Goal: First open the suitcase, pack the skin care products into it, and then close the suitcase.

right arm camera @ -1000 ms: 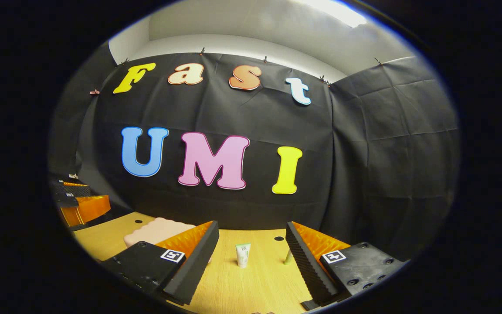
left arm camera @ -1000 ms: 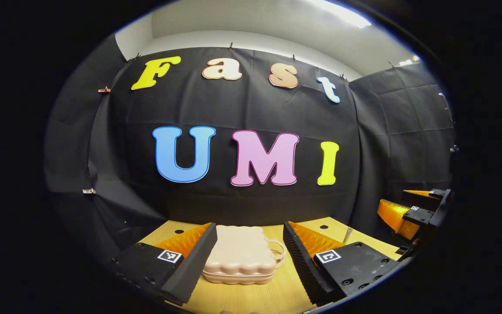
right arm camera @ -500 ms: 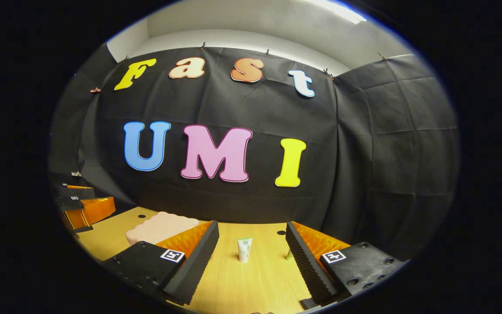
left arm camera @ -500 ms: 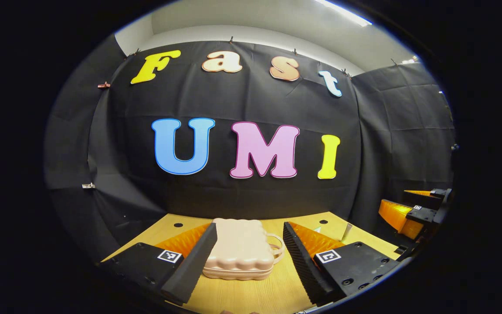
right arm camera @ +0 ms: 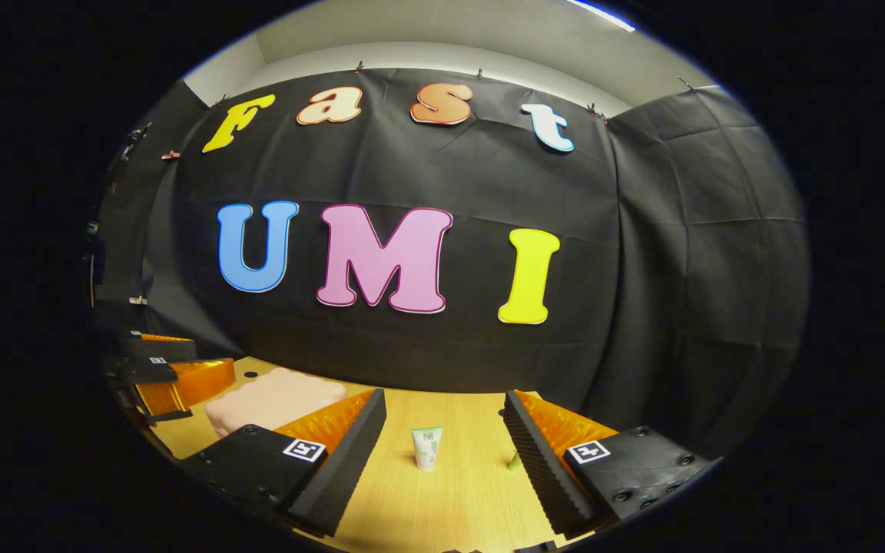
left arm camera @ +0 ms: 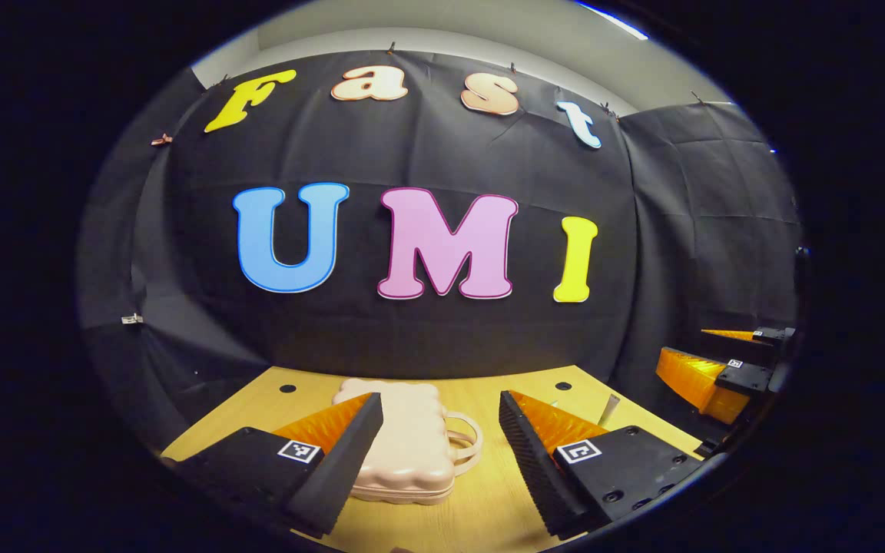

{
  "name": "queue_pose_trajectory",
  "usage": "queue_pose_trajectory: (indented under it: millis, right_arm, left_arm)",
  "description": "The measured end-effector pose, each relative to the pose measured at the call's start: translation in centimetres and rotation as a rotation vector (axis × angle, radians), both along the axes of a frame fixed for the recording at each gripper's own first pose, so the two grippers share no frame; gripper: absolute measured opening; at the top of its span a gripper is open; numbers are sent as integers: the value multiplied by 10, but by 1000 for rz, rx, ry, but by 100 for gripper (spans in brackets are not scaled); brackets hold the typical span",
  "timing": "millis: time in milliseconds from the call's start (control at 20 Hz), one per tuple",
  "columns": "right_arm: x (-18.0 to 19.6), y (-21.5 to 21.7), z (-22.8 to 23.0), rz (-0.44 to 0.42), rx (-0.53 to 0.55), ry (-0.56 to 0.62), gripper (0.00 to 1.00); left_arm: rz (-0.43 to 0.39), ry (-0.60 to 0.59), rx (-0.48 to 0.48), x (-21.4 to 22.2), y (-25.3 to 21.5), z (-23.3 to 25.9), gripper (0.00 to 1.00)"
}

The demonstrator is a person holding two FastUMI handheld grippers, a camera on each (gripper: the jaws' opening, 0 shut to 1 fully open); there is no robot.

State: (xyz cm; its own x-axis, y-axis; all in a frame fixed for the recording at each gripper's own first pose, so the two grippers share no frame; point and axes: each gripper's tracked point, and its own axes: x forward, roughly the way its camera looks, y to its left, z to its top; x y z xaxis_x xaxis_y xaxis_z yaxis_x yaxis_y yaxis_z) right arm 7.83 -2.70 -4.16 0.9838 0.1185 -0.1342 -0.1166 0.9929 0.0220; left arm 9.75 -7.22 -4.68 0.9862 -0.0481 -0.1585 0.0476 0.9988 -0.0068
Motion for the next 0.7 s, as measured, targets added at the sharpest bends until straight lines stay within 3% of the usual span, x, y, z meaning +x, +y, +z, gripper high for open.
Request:
queue_pose_trajectory:
  millis: [150,600,700]
  right_arm:
    - [22,-16,-16,15,2,22,98]
    - [62,-59,-88,70,22,153,98]
    - [66,-66,-99,66,43,182,98]
  left_arm:
    - [-39,57,5,43,-31,-28,96]
    - [-39,318,125,154,-81,-156,93]
    - [-15,387,125,170,-84,-185,86]
